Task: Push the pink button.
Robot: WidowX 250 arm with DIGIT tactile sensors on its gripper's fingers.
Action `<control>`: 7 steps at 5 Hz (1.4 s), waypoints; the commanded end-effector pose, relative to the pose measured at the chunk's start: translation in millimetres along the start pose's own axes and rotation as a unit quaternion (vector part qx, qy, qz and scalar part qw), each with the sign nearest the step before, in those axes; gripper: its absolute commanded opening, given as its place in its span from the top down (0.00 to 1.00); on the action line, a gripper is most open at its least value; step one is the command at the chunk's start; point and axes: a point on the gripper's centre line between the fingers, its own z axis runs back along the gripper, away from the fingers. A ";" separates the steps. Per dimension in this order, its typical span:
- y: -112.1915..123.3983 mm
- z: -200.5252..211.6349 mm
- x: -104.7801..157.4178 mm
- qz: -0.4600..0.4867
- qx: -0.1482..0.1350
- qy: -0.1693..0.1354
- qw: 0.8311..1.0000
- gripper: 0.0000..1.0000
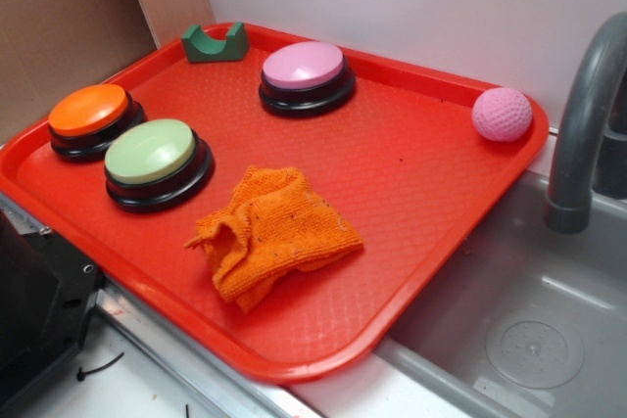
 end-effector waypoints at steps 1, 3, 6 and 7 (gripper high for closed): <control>0.0 0.0 0.0 0.000 0.000 0.000 1.000 0.00; 42.4 -56.8 91.9 0.006 0.021 -0.033 0.999 0.00; 48.0 -146.2 164.2 -0.049 0.028 -0.053 0.997 0.00; 45.5 -166.3 163.7 -0.046 0.032 -0.074 0.996 0.00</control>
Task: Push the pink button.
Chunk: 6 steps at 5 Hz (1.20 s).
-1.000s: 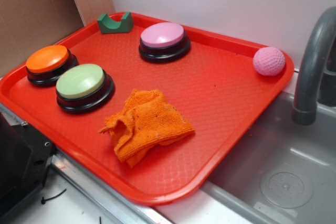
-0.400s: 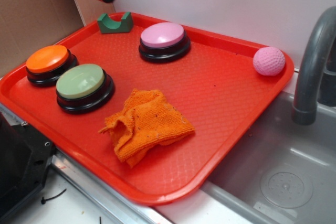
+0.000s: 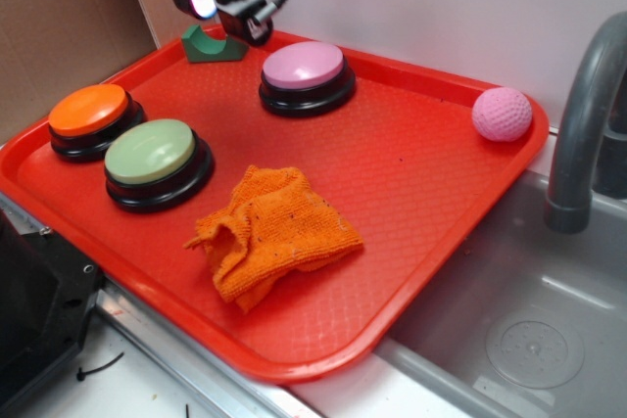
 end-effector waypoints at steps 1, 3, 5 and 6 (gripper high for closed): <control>-1.3 -29.7 17.9 0.003 0.018 -0.028 0.999 0.00; 1.4 -38.0 26.8 -0.002 0.012 -0.017 1.000 0.00; 1.9 15.1 17.8 0.000 0.027 -0.052 0.998 0.00; 6.4 38.7 10.1 0.012 0.026 -0.064 0.998 0.00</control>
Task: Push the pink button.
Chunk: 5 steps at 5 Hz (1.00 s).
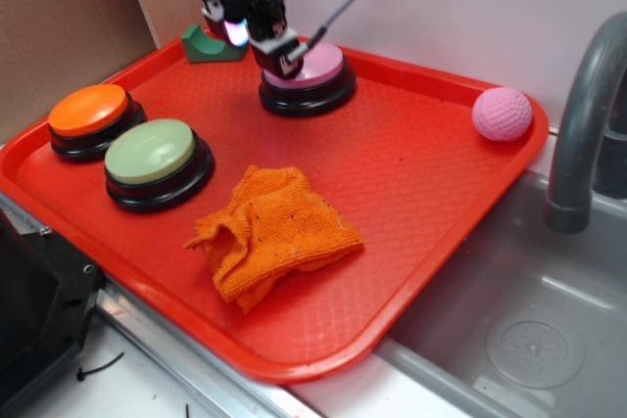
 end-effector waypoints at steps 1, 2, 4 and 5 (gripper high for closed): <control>11.2 34.2 12.5 0.019 -0.001 -0.044 0.999 0.00; 9.0 9.3 23.4 0.013 0.014 -0.041 0.999 0.00; -2.7 -28.8 36.6 -0.006 0.001 -0.019 1.000 0.00; -1.7 -30.4 32.5 -0.001 -0.006 -0.008 1.000 0.00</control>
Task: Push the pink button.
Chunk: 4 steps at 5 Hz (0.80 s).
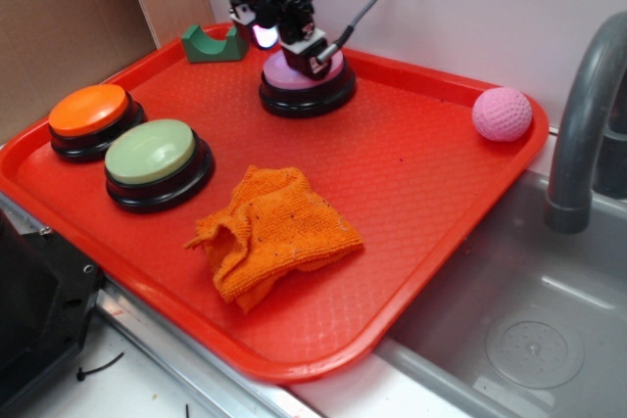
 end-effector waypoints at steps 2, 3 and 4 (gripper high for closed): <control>16.1 46.3 -6.3 0.011 0.000 0.000 1.000 0.00; 22.0 77.9 -10.8 0.038 0.001 -0.006 0.999 0.00; 21.8 92.5 -14.2 0.057 0.024 0.008 0.998 0.00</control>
